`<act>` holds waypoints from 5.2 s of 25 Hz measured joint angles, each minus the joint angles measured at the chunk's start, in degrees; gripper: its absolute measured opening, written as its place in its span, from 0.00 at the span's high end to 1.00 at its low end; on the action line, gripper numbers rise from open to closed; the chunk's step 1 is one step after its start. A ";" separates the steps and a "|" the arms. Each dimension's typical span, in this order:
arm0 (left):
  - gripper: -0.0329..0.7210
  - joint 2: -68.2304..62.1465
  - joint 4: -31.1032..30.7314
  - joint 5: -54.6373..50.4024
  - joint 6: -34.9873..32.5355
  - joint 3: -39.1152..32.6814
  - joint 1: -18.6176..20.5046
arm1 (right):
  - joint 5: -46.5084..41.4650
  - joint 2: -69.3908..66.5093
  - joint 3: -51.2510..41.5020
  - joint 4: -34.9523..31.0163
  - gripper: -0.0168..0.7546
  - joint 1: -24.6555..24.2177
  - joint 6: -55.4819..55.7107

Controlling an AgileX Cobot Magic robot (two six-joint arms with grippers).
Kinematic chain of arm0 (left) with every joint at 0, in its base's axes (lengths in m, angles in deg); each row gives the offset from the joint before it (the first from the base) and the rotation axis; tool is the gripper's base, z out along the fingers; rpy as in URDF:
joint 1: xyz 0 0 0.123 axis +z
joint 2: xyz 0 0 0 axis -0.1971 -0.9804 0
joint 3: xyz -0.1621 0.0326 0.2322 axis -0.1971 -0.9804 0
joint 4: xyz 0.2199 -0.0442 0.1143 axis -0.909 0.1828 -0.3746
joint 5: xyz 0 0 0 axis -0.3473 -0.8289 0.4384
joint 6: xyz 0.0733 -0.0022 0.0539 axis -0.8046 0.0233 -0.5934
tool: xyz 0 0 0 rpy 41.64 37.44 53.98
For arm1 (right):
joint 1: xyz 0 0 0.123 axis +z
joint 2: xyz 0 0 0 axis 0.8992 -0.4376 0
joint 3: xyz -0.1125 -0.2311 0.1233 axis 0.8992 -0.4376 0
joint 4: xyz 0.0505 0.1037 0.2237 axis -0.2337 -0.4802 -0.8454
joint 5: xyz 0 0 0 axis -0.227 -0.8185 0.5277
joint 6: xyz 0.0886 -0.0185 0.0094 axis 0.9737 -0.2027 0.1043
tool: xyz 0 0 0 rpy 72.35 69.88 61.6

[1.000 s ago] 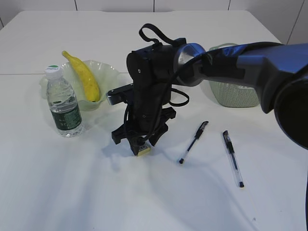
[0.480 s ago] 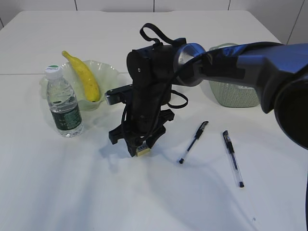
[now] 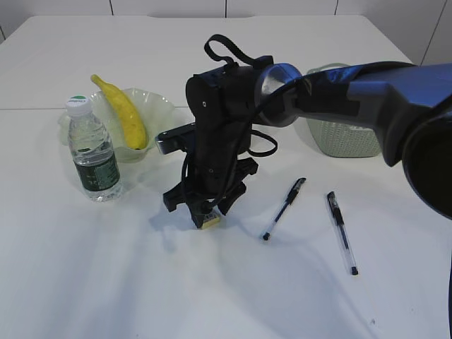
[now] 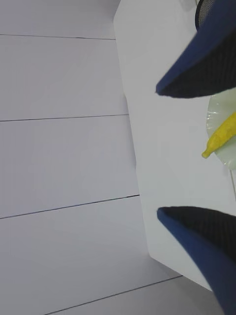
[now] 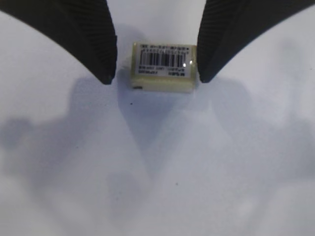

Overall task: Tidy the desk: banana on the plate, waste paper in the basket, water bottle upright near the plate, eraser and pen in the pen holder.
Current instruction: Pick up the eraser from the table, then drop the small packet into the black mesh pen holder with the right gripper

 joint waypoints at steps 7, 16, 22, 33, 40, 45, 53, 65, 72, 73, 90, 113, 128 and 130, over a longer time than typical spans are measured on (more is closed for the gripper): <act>0.31 0.00 0.00 0.00 0.00 0.00 0.00 | 0.00 -0.09 0.00 1.67 0.47 0.00 0.00; 0.31 0.00 0.00 0.00 0.00 0.00 0.00 | 0.00 -0.09 0.00 2.39 0.47 0.00 0.00; 0.32 0.00 0.00 0.00 0.00 0.00 0.00 | 0.74 -0.09 0.00 2.39 0.47 0.00 0.00; 0.32 0.00 0.00 0.00 0.00 0.00 0.00 | 2.11 -0.09 0.00 2.39 0.47 0.00 0.00; 0.32 0.00 0.00 0.00 0.00 0.00 0.00 | 3.67 -0.21 0.00 2.39 0.47 0.00 0.00; 0.32 0.00 0.00 0.00 0.00 0.00 0.00 | 4.00 -0.98 0.00 2.39 0.47 0.00 0.00; 0.33 0.00 0.00 0.00 0.00 0.00 0.00 | 2.67 -0.98 0.00 2.63 0.47 0.00 0.00; 0.33 0.00 0.00 0.00 0.00 0.00 0.00 | 1.06 -0.98 0.16 4.35 0.48 0.00 0.00; 0.33 0.00 0.00 0.00 0.00 0.00 0.00 | 0.37 -0.98 0.25 4.47 0.60 0.00 0.00; 0.33 0.00 0.00 0.00 0.00 0.00 0.00 | 0.23 -0.98 0.25 4.47 0.60 0.00 0.00; 0.33 0.00 0.00 0.00 0.00 0.00 0.00 | -7.51 -0.98 7.01 4.15 0.61 0.00 -0.02; 0.33 0.00 0.00 0.00 -0.01 0.00 0.00 | -9.15 -0.98 30.45 7.60 0.61 0.00 -0.02; 0.33 0.00 0.00 0.00 -0.01 0.00 0.00 | -7.67 -0.98 34.16 9.31 0.61 -8.74 1.08; 0.33 0.00 0.00 0.00 -0.01 0.00 0.00 | -7.20 -0.98 34.16 9.21 0.61 -10.14 1.08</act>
